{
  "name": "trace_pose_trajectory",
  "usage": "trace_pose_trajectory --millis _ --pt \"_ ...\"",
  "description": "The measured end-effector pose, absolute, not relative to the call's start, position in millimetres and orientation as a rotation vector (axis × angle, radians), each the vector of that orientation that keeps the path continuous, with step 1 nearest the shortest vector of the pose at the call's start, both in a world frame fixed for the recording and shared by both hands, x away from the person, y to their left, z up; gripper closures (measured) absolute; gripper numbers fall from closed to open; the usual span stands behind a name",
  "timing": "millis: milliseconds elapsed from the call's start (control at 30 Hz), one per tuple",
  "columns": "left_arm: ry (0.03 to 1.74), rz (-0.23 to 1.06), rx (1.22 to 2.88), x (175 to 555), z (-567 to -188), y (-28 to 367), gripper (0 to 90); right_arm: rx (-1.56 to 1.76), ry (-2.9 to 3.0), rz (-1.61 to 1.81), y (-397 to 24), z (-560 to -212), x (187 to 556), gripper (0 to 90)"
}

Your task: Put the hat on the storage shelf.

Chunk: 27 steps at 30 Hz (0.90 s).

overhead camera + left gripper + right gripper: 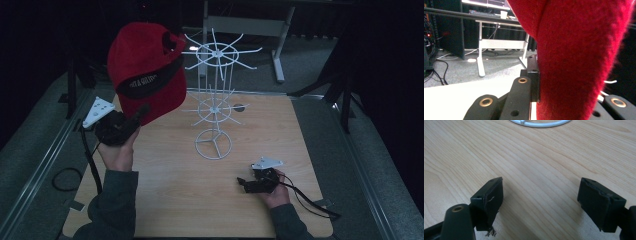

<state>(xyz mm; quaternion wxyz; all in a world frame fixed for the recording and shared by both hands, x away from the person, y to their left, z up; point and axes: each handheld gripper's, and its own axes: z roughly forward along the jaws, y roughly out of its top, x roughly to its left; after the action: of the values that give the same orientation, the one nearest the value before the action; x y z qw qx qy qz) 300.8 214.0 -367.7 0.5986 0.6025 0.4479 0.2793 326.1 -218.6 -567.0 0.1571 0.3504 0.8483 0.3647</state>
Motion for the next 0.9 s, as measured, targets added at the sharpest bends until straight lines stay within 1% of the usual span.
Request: trace_pose_trajectory --millis 467,900 --pt "1.045 0.619 1.428 302.8 -381.9 207.8 84.9 1.002 2.427 1.043 -218.6 -567.0 326.1 20.4" --pt "1.031 0.615 1.432 300.6 -383.7 205.5 84.9 1.002 2.427 1.044 -218.6 -567.0 326.2 20.4"
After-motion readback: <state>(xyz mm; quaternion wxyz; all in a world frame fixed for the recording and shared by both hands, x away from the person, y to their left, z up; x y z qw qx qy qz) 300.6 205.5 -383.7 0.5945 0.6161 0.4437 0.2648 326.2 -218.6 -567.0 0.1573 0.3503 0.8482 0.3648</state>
